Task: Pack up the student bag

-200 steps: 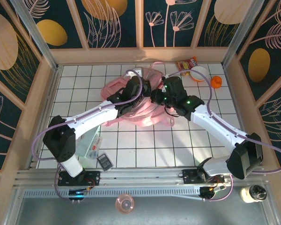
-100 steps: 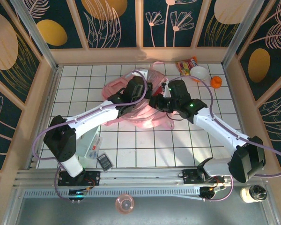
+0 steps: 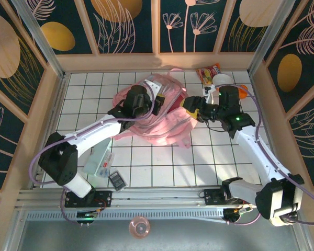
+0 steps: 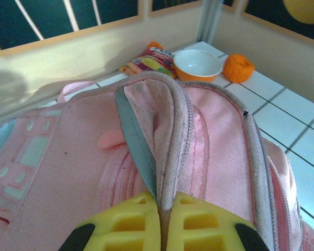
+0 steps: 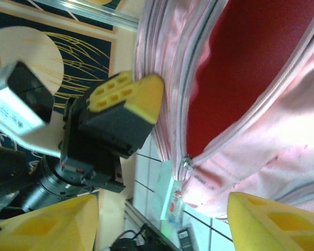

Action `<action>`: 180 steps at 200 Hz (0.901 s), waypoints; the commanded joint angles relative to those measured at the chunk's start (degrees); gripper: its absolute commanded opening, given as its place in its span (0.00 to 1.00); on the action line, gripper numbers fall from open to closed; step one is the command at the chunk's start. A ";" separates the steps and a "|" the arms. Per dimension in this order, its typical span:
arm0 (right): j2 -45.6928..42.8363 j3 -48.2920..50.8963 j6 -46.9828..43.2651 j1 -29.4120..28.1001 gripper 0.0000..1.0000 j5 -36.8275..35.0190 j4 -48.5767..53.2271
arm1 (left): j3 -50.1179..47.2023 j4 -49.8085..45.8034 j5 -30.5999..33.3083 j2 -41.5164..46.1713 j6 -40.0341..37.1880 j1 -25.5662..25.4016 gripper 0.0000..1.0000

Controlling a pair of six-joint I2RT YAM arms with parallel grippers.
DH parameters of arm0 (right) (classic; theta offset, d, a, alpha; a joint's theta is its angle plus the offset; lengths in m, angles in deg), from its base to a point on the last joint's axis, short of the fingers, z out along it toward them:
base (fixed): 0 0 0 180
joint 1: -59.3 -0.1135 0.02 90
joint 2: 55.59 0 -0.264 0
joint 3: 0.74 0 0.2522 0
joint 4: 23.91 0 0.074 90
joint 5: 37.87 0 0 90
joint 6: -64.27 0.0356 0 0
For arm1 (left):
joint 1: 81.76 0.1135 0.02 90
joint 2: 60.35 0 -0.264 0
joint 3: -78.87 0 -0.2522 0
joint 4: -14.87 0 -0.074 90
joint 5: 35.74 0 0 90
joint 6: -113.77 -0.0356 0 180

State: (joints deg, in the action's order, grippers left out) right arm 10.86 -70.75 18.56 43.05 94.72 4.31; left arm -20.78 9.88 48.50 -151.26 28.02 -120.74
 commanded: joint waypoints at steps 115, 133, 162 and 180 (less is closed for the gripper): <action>7.72 5.16 17.80 -6.24 0.78 -2.72 -21.75 | 5.29 -11.97 -24.44 3.81 -40.57 1.21 0.00; 8.75 5.53 19.09 -6.20 0.75 -4.36 -22.23 | 5.06 -14.53 -25.66 4.14 -44.11 1.20 0.04; 10.67 6.48 20.61 -6.64 0.36 -8.14 -22.64 | 3.72 -13.72 -24.70 5.96 -39.35 1.27 0.30; 9.22 8.95 23.77 -7.33 0.15 -10.99 -27.36 | 2.53 -12.23 -20.87 8.14 -29.07 1.19 0.56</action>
State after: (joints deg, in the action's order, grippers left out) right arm 20.87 -64.24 38.45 36.53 90.00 -15.28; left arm -18.92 -5.72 28.37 -147.96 -8.96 -119.21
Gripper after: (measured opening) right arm 0.283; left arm 0.433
